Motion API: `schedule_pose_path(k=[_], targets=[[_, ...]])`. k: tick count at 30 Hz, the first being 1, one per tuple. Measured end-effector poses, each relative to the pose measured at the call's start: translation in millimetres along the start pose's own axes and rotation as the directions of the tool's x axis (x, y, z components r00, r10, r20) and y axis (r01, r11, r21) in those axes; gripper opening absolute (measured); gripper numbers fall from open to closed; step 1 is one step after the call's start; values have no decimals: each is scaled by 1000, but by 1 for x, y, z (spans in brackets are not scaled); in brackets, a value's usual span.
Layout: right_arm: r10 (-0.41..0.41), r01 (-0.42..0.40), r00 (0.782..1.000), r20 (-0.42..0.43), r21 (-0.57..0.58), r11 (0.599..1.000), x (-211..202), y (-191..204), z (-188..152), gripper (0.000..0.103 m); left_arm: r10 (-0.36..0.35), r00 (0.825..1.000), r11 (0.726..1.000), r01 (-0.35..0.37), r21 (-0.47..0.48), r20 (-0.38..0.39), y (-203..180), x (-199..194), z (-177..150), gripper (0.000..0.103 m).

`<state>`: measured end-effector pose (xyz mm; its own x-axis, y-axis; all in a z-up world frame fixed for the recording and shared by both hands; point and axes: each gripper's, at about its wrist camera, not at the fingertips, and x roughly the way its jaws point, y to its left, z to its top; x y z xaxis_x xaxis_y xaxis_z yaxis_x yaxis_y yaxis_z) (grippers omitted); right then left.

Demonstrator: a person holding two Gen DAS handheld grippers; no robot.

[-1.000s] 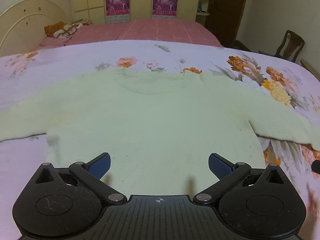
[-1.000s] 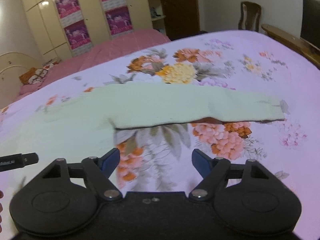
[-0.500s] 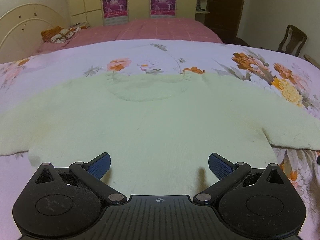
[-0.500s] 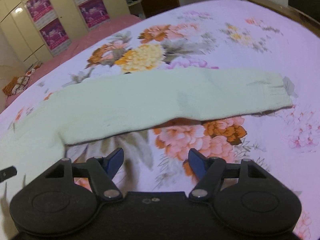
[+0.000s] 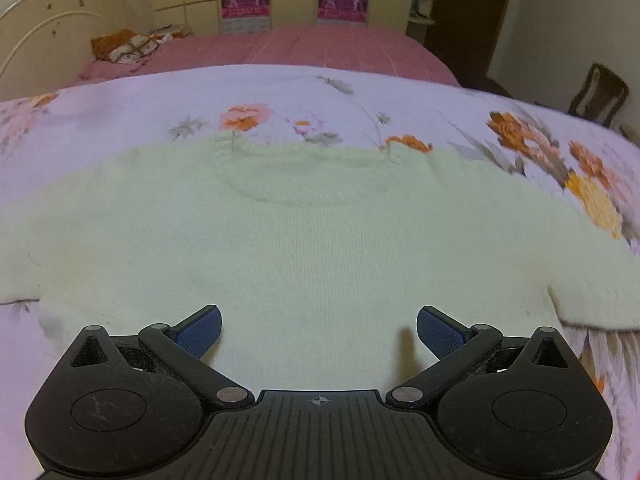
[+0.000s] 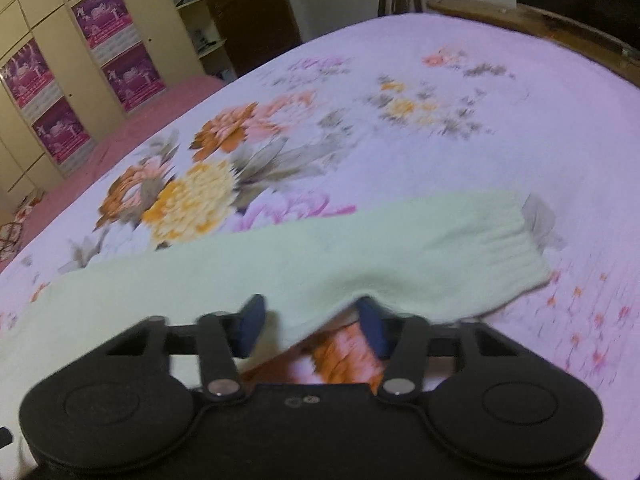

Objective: Fold small clothes
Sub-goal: 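Move the right gripper to a sweater sleeve cuff and grasp it, then carry the sleeve with the right gripper across the sweater body and release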

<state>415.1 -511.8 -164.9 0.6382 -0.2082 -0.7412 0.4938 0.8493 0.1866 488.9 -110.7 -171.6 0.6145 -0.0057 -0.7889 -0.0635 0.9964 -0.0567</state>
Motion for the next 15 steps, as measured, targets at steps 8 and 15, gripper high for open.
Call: schedule_pose_path(k=[8, 15], targets=[[56, -53, 995, 83, -41, 998, -9, 5, 6, 2, -1, 999, 1000, 1, 23, 32, 6, -1, 5, 103], [107, -101, 993, 42, -119, 988, -21, 42, 4, 15, -6, 999, 1000, 7, -15, 49, 28, -13, 5, 103]])
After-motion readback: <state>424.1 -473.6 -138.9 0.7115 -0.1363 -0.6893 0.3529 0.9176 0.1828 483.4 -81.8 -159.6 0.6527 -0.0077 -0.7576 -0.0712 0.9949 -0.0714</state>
